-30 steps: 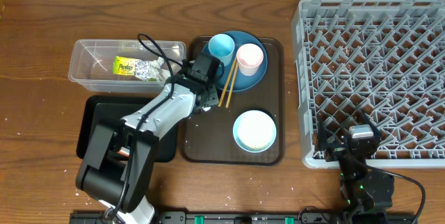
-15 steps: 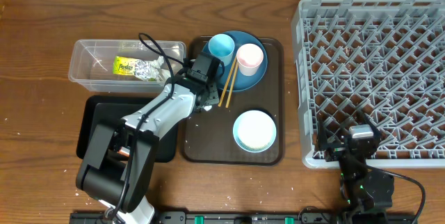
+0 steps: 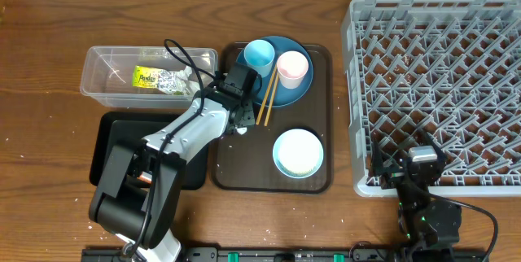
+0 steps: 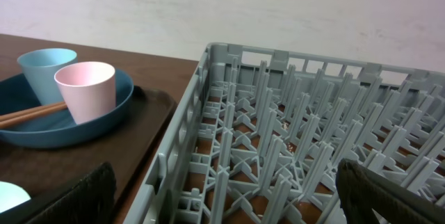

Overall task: Sort waste into correct bins and load items into the dishwasher rack
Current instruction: 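Lower the left gripper and close it on the white tissue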

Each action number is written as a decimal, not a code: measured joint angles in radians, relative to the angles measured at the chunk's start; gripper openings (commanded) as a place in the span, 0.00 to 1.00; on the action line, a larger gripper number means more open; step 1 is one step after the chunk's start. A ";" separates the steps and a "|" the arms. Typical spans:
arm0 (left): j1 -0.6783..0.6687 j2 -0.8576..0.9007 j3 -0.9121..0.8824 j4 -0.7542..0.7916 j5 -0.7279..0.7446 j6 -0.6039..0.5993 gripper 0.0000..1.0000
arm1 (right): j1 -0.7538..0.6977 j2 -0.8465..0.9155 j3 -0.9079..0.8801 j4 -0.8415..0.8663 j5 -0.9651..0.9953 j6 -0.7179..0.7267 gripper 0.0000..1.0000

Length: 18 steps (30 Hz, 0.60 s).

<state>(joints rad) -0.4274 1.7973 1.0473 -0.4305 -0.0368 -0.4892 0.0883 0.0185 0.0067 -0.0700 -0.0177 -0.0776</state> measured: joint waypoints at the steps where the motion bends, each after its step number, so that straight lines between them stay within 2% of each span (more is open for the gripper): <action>1: 0.000 0.000 0.000 0.000 0.006 0.003 0.55 | 0.000 0.000 0.000 0.000 0.000 0.000 0.99; 2: 0.000 0.000 0.000 0.000 0.010 0.008 0.59 | 0.000 0.000 0.000 0.000 0.000 0.000 0.99; 8: 0.000 0.000 0.000 0.014 0.029 0.025 0.66 | 0.000 0.000 0.000 0.000 0.000 0.000 0.99; 18: 0.038 0.000 0.000 0.017 0.101 0.027 0.67 | 0.000 0.000 0.000 0.000 0.000 0.000 0.99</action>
<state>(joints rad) -0.3897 1.7973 1.0473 -0.4137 0.0647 -0.4625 0.0883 0.0185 0.0067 -0.0700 -0.0177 -0.0776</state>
